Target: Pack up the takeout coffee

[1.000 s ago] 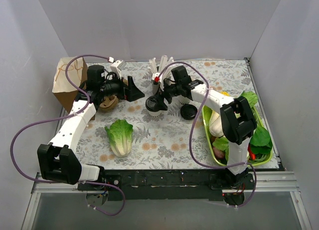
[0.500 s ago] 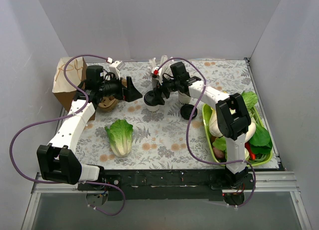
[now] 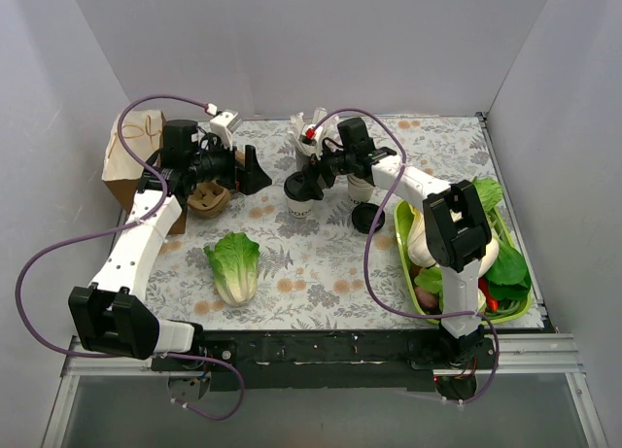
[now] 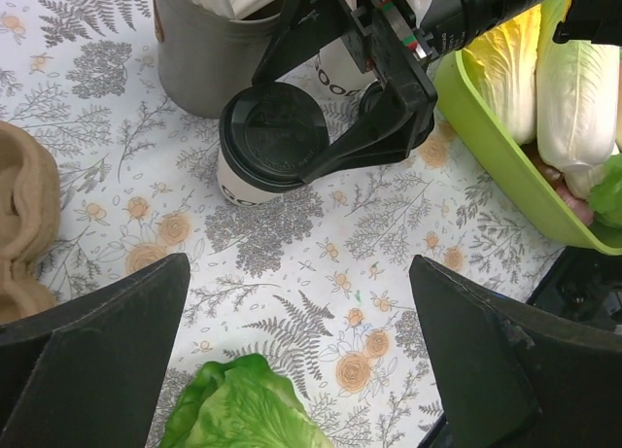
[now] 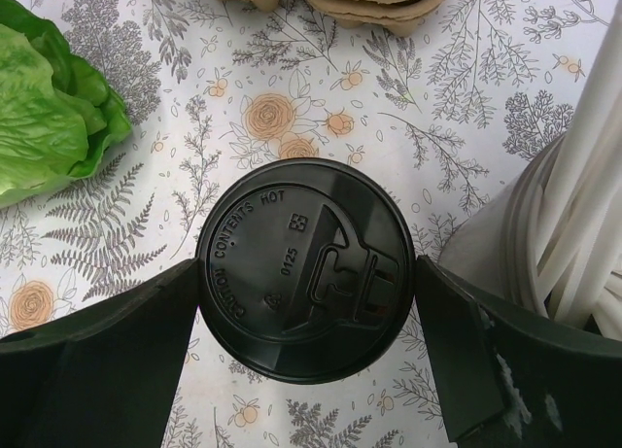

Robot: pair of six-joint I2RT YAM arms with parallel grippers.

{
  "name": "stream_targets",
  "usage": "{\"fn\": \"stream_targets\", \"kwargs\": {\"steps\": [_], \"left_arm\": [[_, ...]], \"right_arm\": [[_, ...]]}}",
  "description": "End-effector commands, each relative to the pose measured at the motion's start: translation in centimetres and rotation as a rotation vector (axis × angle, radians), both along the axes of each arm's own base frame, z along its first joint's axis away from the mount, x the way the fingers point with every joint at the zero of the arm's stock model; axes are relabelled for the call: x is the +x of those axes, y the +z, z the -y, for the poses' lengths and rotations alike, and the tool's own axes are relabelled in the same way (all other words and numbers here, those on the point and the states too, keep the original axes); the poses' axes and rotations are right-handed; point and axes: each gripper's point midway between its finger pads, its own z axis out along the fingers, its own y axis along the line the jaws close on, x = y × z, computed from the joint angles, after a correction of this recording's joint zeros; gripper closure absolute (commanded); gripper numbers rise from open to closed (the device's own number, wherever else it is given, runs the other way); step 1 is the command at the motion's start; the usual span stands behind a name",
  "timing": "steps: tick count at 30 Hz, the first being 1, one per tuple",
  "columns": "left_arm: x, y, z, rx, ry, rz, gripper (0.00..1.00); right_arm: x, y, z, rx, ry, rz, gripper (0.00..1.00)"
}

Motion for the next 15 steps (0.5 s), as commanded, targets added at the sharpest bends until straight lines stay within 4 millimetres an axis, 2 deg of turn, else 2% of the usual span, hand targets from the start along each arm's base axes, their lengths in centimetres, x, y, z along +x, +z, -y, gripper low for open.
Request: {"fn": "stream_targets", "kwargs": {"steps": [1, 11, 15], "left_arm": [[0.1, 1.5, -0.9, 0.057, 0.005, 0.059, 0.02], [-0.5, 0.7, -0.4, 0.035, -0.028, 0.029, 0.02], [-0.8, -0.1, -0.1, 0.012, -0.038, 0.002, 0.02]], "right_arm": [[0.5, 2.5, -0.6, 0.052, 0.002, 0.041, 0.04], [0.4, 2.3, 0.2, 0.015, -0.019, 0.045, 0.02], [0.1, 3.2, 0.4, 0.021, -0.009, 0.077, 0.02]]}}
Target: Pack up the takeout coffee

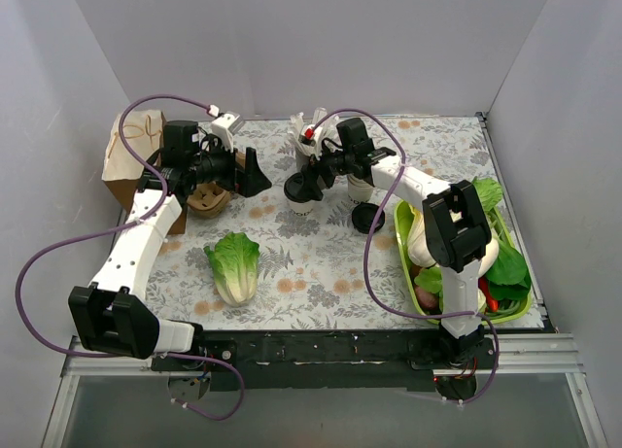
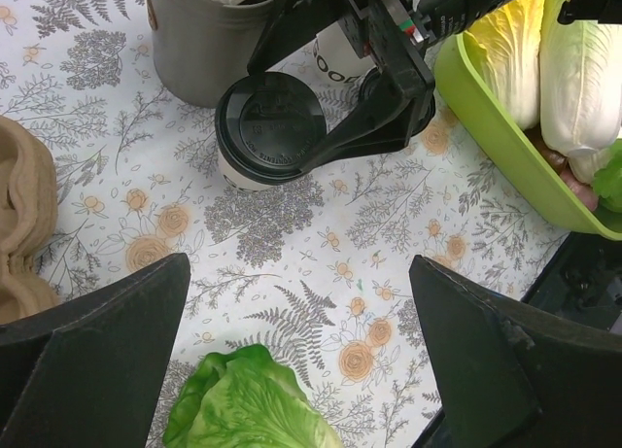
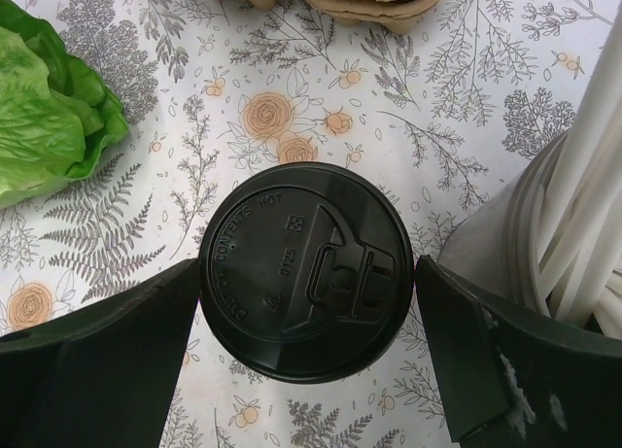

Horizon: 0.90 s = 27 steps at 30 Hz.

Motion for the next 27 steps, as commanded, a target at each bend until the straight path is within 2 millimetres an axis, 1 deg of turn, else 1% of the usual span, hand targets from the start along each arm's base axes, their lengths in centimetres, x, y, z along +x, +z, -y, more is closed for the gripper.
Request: {"fn": "stream_targets", "kwargs": {"steps": [1, 4, 6, 10, 12, 13, 14, 15, 16, 17, 19, 20, 21, 22, 23, 24, 25, 26, 27], "left_arm": [[-0.5, -0.1, 0.4, -0.033, -0.03, -0.008, 0.02], [-0.3, -0.3, 0.4, -0.032, -0.021, -0.015, 0.02], [0.2, -0.8, -0.1, -0.003, 0.004, -0.014, 0.02], [0.6, -1.4, -0.7, 0.036, 0.02, -0.02, 0.02], [1.1, -1.1, -1.2, 0.068, 0.041, -0.003, 0.02], [0.9, -1.5, -1.7, 0.109, 0.037, -0.005, 0.02], [1.0, -1.7, -2.1, 0.144, 0.04, -0.004, 0.02], [1.8, -1.5, -3.0, 0.197, 0.069, 0.007, 0.02], [1.6, -2.3, -3.8, 0.258, 0.057, -0.001, 0.02], [1.7, -2.5, -4.3, 0.293, 0.056, 0.0, 0.02], [2.0, -3.3, -5.5, 0.369, 0.054, -0.014, 0.02], [2.2, -3.5, -5.9, 0.414, 0.023, 0.009, 0.02], [2.4, -3.7, -6.2, 0.436, 0.014, 0.011, 0.02], [3.1, -3.9, -6.4, 0.462, 0.008, 0.013, 0.04], [3.6, -4.1, -6.7, 0.491, -0.011, 0.035, 0.06], [4.1, -4.3, -6.9, 0.503, -0.015, 0.038, 0.11], [4.8, -3.7, -7.0, 0.51, -0.017, 0.051, 0.13], [5.7, -4.8, -7.0, 0.512, -0.031, 0.019, 0.15], [6.1, -5.0, -7.1, 0.506, -0.039, 0.004, 0.17]], "right_arm": [[-0.1, 3.5, 0.4, 0.027, 0.005, 0.084, 0.02], [-0.2, 4.7, 0.4, 0.047, 0.001, 0.104, 0.02], [-0.2, 5.2, 0.4, 0.058, -0.001, 0.112, 0.02], [0.0, 5.4, 0.3, 0.058, -0.004, 0.107, 0.02], [-0.5, 6.0, 0.3, 0.065, 0.016, 0.109, 0.02], [-1.0, 6.1, 0.4, 0.06, 0.032, 0.1, 0.02], [-1.8, 7.2, 0.5, 0.074, 0.053, 0.103, 0.02], [-2.4, 7.2, 0.8, 0.075, 0.065, 0.091, 0.02], [-3.3, 7.2, 1.2, 0.066, 0.082, 0.075, 0.02], [-4.3, 8.5, 1.6, 0.079, 0.099, 0.086, 0.02], [-5.7, 8.5, 2.5, 0.06, 0.097, 0.064, 0.02], [-6.9, 9.2, 3.4, 0.035, 0.099, 0.055, 0.02], [-7.6, 9.4, 4.0, 0.018, 0.1, 0.051, 0.02], [-8.2, 9.7, 4.5, 0.002, 0.096, 0.041, 0.02], [-9.7, 10.0, 5.8, -0.04, 0.089, 0.016, 0.02], [-10.2, 10.3, 6.4, -0.058, 0.083, 0.012, 0.02], [-10.8, 10.6, 7.0, -0.077, 0.07, -0.001, 0.02], [-11.5, 11.7, 7.8, -0.087, 0.053, 0.017, 0.02], [-12.5, 11.6, 8.5, -0.106, 0.057, -0.001, 0.02]]}}
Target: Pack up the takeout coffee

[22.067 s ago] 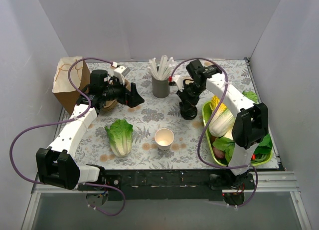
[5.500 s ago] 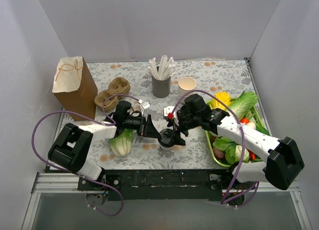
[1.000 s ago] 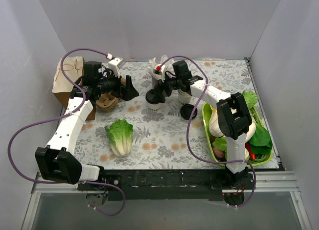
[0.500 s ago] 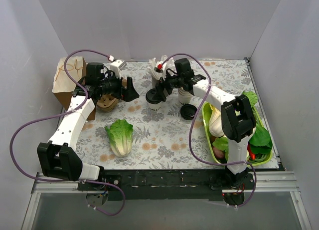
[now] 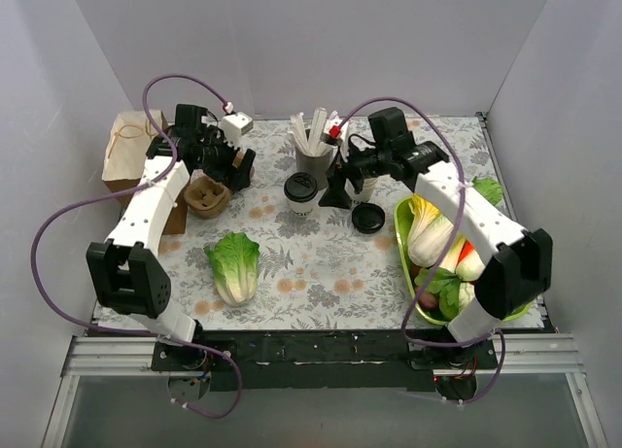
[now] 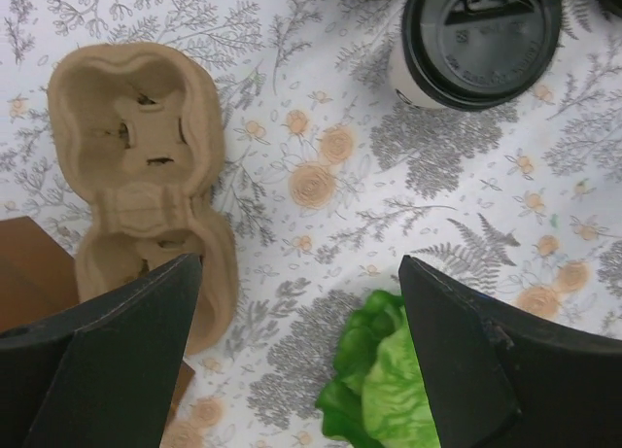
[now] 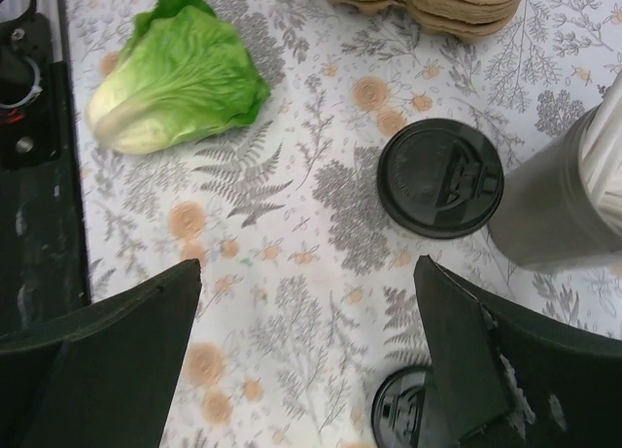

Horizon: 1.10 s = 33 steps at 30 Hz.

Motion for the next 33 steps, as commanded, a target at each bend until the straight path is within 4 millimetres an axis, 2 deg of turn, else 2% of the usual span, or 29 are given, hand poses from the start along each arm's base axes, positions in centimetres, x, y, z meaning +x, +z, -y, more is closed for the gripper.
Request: {"fn": "stream_targets", "kwargs": {"steps": [1, 2, 3, 4, 5, 6, 8, 9, 12, 13, 18, 23, 27, 33], "left_arm": [[2.2, -0.6, -2.2, 0.08, -0.034, -0.031, 0.23], [3.7, -1.0, -2.2, 0.054, -0.038, -0.057, 0.25], [4.4, -1.2, -2.7, 0.03, -0.017, -0.083, 0.28], [4.7, -1.6, -4.2, 0.01, 0.023, -0.131, 0.3], [5.3, -1.7, -4.5, -0.008, 0.037, -0.15, 0.32], [6.9, -1.9, -6.6, -0.024, 0.082, -0.157, 0.33], [7.0, -2.3, -7.2, -0.019, 0.071, -0.183, 0.38], [7.1, -2.6, -7.3, -0.017, 0.065, -0.187, 0.39], [7.1, -3.0, -7.4, 0.005, 0.023, -0.167, 0.39], [7.1, -3.3, -7.5, 0.014, 0.019, -0.172, 0.39], [7.2, -5.1, -9.3, 0.109, -0.004, -0.196, 0.42], [7.8, -6.1, -9.1, 0.105, -0.031, -0.201, 0.45], [8.3, -7.2, -9.2, 0.1, -0.009, -0.224, 0.45], [8.5, -7.8, -9.2, 0.093, -0.013, -0.22, 0.39]], "right_arm": [[-4.3, 1.2, 3.6, -0.092, -0.008, -0.041, 0.02], [-5.3, 1.0, 4.3, -0.095, -0.011, -0.036, 0.02], [-5.5, 1.2, 4.5, -0.082, -0.019, -0.017, 0.02], [-5.6, 1.2, 4.7, -0.077, -0.029, -0.007, 0.02], [-5.9, 1.6, 5.0, -0.069, -0.041, 0.016, 0.02], [-6.2, 0.9, 5.3, -0.077, -0.049, 0.004, 0.02], [-6.3, 1.5, 5.5, -0.064, -0.086, 0.001, 0.03], [-6.6, 1.1, 5.6, -0.063, -0.089, -0.015, 0.04], [-7.4, 1.9, 5.8, -0.026, -0.09, 0.002, 0.04], [-7.6, 1.4, 5.9, -0.028, -0.094, -0.008, 0.04], [-7.5, 1.3, 6.3, -0.019, -0.117, 0.028, 0.04], [-7.7, 0.4, 6.5, -0.048, -0.105, 0.008, 0.04], [-7.7, 0.2, 6.6, -0.052, -0.113, 0.002, 0.04], [-7.6, -0.1, 6.6, -0.056, -0.11, -0.004, 0.04]]}}
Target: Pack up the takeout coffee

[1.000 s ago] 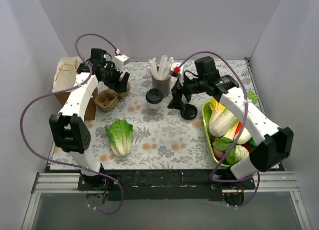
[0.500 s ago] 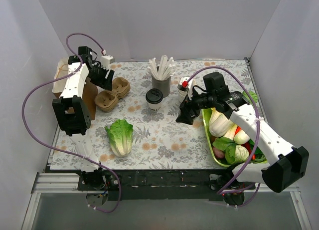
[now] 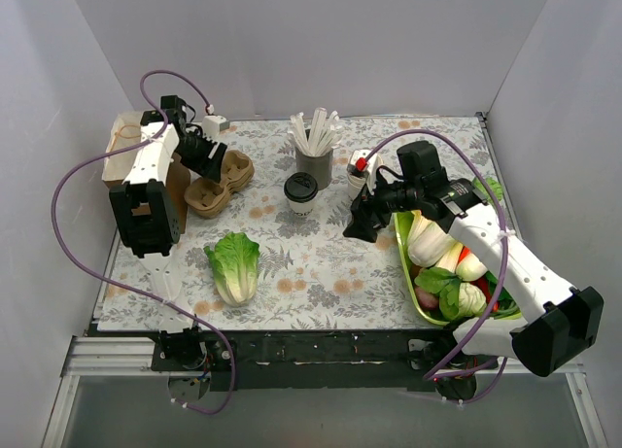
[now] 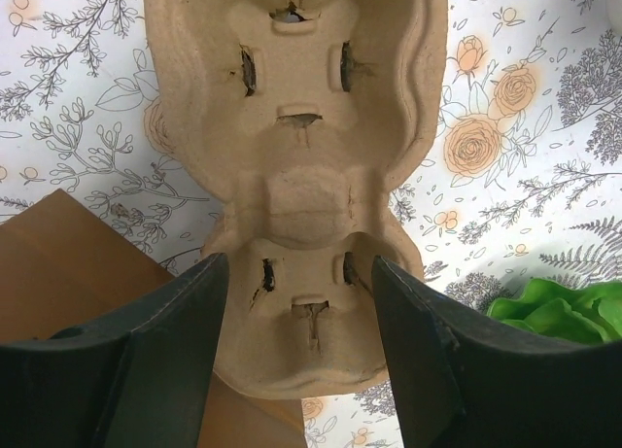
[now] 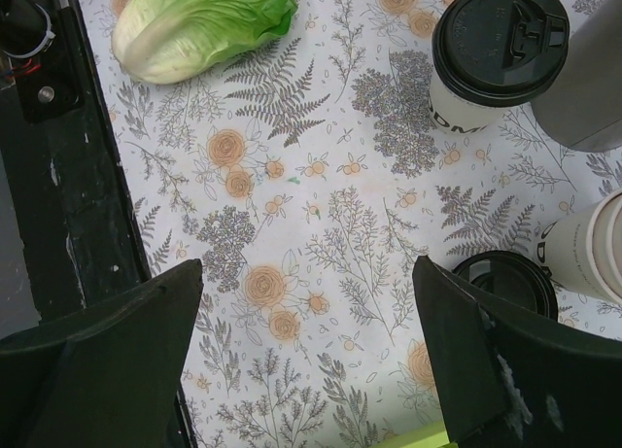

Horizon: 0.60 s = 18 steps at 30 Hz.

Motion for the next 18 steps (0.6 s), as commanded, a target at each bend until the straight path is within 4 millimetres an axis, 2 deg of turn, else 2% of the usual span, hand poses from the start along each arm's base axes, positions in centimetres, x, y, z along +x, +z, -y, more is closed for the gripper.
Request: {"fn": "stream_targets", "kwargs": {"steps": [1, 18], "left_arm": [[0.6, 1.3, -0.1, -0.006, -0.017, 0.057, 0.38], [2.4, 0.4, 1.2, -0.084, 0.01, 0.079, 0.4]], "right_arm": [[0.3, 0.0, 0.0, 0.01, 0.0, 0.018, 0.04], [0.1, -1.1, 0.3, -0.003, -0.005, -0.004, 0.04]]}}
